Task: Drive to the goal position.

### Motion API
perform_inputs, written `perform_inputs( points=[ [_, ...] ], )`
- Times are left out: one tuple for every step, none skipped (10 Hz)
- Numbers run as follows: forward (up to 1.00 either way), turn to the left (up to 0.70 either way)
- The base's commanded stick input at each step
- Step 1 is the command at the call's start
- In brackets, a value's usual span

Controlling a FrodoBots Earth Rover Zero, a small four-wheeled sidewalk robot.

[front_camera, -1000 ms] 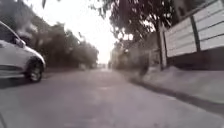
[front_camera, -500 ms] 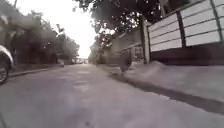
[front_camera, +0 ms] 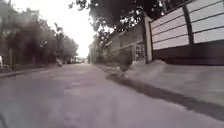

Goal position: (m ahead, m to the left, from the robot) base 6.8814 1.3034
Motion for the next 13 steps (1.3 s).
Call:
perform_inputs(
  points=[
    [1.0,0.0],
    [1.0,0.0],
    [1.0,0.02],
    [1.0,0.11],
    [1.0,0.19],
    [1.0,0.28],
    [1.0,0.36],
    [1.0,0.37],
    [1.0,0.28],
    [1.0,0.19],
    [1.0,0.11],
    [1.0,0.02],
    [1.0,0.0]
  ],
)
